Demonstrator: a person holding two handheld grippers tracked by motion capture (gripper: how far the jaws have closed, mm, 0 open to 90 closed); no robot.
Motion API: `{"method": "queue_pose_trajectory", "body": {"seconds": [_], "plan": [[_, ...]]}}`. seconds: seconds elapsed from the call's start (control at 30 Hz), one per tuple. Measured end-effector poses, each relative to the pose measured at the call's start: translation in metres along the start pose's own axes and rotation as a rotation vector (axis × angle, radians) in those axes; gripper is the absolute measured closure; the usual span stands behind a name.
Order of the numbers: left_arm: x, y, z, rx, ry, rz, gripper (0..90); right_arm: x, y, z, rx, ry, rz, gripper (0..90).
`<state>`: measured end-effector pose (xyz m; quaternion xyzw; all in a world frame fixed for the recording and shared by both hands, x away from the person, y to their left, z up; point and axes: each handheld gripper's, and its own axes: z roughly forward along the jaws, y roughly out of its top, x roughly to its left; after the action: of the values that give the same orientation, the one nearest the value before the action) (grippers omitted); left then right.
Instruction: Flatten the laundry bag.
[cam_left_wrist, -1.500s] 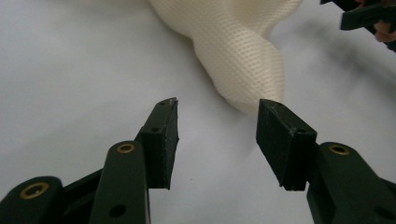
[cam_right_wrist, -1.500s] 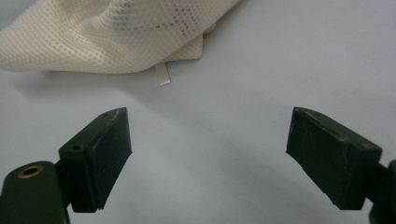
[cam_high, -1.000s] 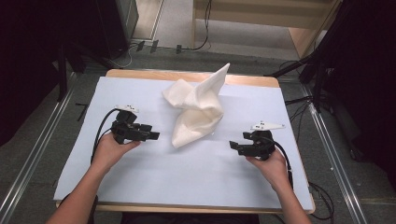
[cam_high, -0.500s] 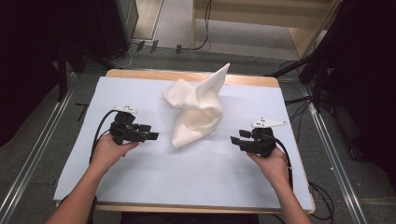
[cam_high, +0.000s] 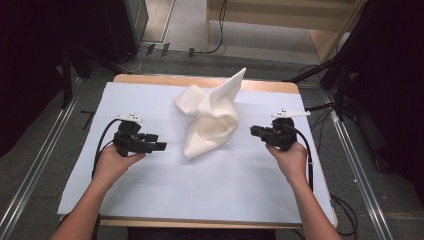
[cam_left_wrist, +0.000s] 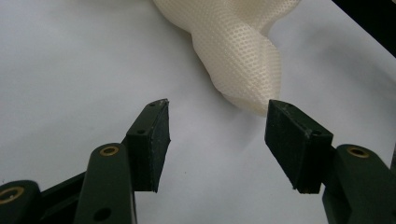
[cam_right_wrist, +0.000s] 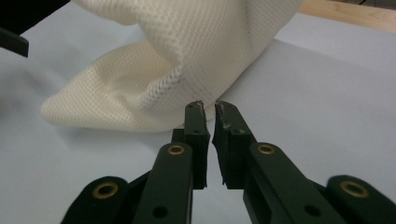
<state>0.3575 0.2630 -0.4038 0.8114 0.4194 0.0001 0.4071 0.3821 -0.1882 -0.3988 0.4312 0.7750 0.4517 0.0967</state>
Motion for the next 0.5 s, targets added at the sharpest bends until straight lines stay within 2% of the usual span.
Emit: {"method": "queue_pose_trajectory", "body": {"seconds": [0.07, 0.17, 0.37, 0.5], "plan": [[0.000, 0.000, 0.000, 0.002, 0.001, -0.003, 41.0, -0.002, 0.008, 0.003, -0.005, 0.002, -0.003, 88.8], [-0.002, -0.001, 0.000, 0.004, 0.000, -0.007, 41.0, -0.005, 0.018, 0.009, -0.011, 0.003, 0.002, 89.0], [-0.003, -0.002, -0.005, -0.002, 0.007, -0.010, 41.1, -0.011, 0.030, 0.025, -0.025, -0.012, 0.014, 90.0], [-0.002, -0.003, -0.008, -0.011, 0.012, -0.017, 41.0, -0.014, 0.038, 0.034, -0.034, -0.005, 0.026, 90.0]]}}
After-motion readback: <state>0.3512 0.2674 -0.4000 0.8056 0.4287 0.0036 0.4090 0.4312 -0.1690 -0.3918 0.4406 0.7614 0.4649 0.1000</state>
